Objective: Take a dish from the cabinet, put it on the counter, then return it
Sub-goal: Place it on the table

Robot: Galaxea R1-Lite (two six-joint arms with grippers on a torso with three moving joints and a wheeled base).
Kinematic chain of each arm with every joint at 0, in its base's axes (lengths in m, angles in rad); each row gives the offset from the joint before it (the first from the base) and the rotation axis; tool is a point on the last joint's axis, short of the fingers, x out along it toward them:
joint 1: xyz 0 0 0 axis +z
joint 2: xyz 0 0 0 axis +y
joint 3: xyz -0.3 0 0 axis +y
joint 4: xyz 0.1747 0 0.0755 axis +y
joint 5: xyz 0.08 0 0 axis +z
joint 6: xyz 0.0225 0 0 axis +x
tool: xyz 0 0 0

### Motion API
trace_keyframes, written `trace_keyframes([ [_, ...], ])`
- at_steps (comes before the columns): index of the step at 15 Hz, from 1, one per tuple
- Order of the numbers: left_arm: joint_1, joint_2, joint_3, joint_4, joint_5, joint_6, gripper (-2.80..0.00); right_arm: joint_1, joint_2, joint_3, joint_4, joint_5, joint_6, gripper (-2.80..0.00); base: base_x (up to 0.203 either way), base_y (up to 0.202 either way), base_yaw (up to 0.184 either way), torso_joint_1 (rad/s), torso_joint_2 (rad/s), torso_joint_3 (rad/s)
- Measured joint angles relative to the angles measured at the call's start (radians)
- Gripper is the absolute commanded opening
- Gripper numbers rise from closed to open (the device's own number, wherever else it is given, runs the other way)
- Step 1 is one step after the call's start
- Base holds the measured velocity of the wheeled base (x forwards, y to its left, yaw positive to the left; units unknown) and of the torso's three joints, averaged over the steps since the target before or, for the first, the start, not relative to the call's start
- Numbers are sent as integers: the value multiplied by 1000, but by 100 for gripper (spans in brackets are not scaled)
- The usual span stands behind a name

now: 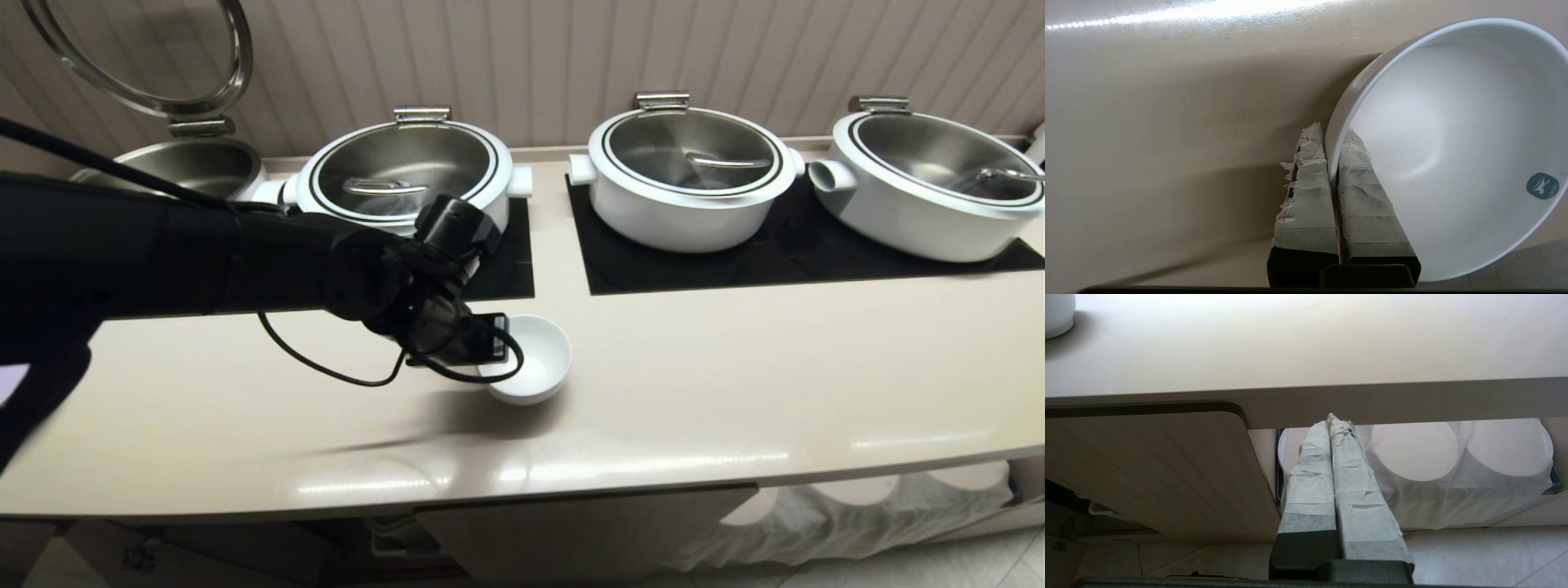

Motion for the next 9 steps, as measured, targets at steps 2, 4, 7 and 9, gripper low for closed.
trace_keyframes([
  [2, 0, -1, 0, 0, 0, 0, -280, 0, 0, 0, 0, 0, 0, -280, 0, 0, 0, 0, 0, 0],
  [4, 0, -1, 0, 0, 1, 0, -280, 0, 0, 0, 0, 0, 1, -280, 0, 0, 0, 0, 0, 0],
  [7, 0, -2, -1, 0, 0, 0, -280, 0, 0, 0, 0, 0, 1, -280, 0, 0, 0, 0, 0, 0],
  [9, 0, -3, -2, -1, 0, 0, 0, 0, 0, 0, 0, 0, 1, -280, 0, 0, 0, 0, 0, 0],
])
